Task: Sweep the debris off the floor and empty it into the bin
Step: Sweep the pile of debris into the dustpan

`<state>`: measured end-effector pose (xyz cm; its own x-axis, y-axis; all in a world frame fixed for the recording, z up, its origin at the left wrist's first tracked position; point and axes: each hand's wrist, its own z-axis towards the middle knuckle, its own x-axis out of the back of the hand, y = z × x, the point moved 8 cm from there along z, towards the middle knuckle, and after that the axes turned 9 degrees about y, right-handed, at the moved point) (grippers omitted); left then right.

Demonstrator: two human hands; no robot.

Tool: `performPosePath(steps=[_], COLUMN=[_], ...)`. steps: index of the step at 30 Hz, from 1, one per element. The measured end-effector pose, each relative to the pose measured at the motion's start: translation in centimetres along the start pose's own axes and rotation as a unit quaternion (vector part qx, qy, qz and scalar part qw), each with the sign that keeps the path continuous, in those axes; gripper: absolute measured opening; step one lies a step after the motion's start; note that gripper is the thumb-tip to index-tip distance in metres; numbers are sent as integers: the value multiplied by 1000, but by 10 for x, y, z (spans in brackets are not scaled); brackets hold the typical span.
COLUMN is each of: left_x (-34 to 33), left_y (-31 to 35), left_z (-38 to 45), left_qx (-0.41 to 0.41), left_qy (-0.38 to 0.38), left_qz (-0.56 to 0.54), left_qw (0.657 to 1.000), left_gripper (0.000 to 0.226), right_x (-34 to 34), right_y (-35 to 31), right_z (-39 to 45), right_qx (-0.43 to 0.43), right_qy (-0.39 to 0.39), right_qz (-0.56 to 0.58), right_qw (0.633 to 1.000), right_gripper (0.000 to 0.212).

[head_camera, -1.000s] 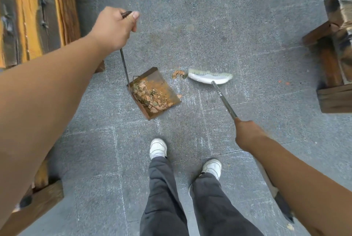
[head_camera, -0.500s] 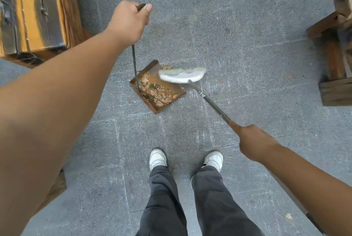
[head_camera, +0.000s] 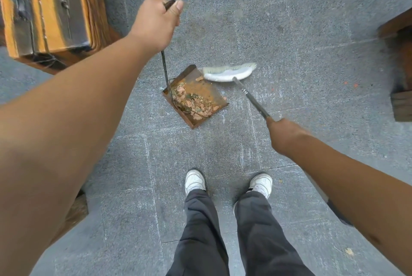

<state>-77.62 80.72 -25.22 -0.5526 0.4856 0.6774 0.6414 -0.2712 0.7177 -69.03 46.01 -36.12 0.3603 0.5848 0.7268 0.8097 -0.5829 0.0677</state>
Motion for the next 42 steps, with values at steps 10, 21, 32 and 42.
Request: performPosePath(steps=[10, 21, 32, 42], left_x=[6, 8, 32, 55], left_y=[4, -8, -6, -20], left_z=[-8, -26, -24, -42], left_qx=[-4, -18, -24, -60], left_qy=[-11, -21, 4, -32], left_qz=[0, -5, -6, 13], left_qw=[1000, 1000, 1000, 998], left_gripper=[41, 41, 42, 40], right_x=[-7, -16, -32, -37], right_y=[19, 11, 10, 36], right_z=[-62, -34, -103, -119], right_qx=[1, -48, -21, -92], right_qy=[-36, -27, -58, -34], right_qz=[53, 33, 179, 191], right_qw=[998, 998, 982, 977], right_gripper=[77, 61, 73, 67])
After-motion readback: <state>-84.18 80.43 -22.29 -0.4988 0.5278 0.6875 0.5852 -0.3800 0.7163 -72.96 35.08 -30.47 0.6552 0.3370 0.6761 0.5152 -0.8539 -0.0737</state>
